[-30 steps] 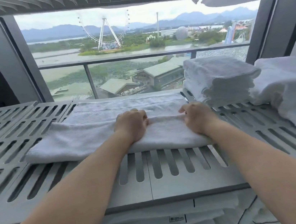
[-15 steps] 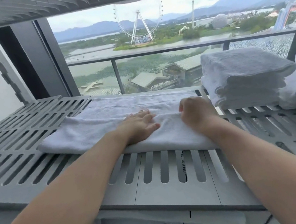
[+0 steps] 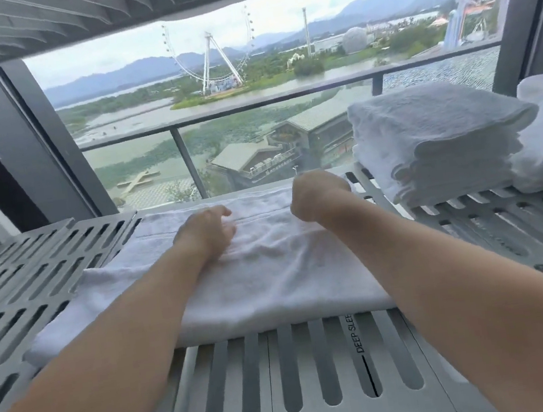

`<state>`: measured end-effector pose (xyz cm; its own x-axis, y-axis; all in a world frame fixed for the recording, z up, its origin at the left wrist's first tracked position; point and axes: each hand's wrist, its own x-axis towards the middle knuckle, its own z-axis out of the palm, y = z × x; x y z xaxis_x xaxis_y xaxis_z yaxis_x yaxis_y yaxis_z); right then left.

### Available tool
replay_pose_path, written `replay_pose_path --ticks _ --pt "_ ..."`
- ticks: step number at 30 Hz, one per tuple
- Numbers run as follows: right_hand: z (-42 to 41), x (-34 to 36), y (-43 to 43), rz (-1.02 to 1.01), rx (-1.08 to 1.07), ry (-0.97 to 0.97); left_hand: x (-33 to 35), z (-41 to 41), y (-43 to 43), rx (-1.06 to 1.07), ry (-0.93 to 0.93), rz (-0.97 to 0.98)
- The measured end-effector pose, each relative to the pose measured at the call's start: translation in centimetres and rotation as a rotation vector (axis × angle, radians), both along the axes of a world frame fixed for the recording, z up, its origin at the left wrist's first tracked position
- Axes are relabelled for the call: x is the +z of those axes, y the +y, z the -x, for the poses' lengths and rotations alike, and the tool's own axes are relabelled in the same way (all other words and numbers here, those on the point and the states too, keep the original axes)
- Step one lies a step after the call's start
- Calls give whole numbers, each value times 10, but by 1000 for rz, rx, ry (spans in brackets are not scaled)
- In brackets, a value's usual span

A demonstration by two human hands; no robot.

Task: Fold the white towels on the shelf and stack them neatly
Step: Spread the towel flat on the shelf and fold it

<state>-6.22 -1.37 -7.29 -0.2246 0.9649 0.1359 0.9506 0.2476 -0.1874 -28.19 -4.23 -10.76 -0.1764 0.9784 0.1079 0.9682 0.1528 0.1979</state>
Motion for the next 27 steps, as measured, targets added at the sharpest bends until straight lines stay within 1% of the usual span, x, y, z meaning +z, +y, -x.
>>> replay_pose_path --ticks 2,4,6,8,10,12,14,18,20,22,25,27 --pt "10 5 10 10 -24 -23 -7 10 17 -30 4 70" --pt "20 7 21 7 -17 -52 -13 17 32 -52 -3 87" --pt "29 4 35 20 14 -115 -14 24 45 -59 59 68" --pt "35 -1 48 90 35 -175 -12 29 56 -68 114 44" --pt "37 -7 59 145 15 -177 -9 34 64 -87 145 33" --pt "38 -14 66 147 -16 -167 -8 38 72 -106 164 -17" --pt "40 -21 74 130 -22 -188 -7 42 77 -105 144 -71" --pt "39 -23 85 118 -26 -254 -5 45 86 -65 155 -97" --pt "37 -24 89 113 -34 -224 -5 47 89 -85 144 -114" --pt "35 -29 90 89 -30 -155 -7 50 89 -117 124 -131" --pt "31 -36 92 22 -5 -54 -11 53 86 -142 161 -158" --pt "31 -37 93 -9 -9 -39 -11 57 84 -161 138 -157"
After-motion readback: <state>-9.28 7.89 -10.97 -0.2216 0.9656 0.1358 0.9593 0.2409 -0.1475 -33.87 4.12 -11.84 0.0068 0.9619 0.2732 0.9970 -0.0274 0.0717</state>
